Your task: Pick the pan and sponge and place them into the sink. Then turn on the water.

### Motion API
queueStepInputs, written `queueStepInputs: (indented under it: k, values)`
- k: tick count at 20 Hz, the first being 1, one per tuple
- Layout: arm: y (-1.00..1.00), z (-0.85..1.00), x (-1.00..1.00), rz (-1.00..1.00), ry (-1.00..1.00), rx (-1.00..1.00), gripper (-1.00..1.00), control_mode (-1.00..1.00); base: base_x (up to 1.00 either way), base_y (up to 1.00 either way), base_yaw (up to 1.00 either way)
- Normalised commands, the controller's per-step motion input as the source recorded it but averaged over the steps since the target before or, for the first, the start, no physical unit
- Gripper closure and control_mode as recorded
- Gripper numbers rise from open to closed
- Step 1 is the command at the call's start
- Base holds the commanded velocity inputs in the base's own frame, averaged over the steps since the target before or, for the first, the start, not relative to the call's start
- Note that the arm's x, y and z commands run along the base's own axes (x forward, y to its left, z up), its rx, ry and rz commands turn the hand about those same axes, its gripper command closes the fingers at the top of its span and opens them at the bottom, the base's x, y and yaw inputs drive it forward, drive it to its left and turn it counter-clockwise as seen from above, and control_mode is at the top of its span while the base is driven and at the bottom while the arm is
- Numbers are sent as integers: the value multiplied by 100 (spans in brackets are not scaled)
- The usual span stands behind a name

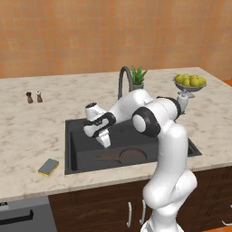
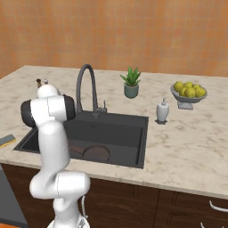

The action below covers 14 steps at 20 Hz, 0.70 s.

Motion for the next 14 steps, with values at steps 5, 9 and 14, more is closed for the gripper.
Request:
queueStepInputs:
  k: [5,9,14]
  values:
    - [14,100,-49,42,13,0,-100,-100,0,0,0]
    - [20,81,-34,45,14,0,-100,-100,0,0,0]
    - [26,38,-38,23,8,11,-100,-100,0,0,0]
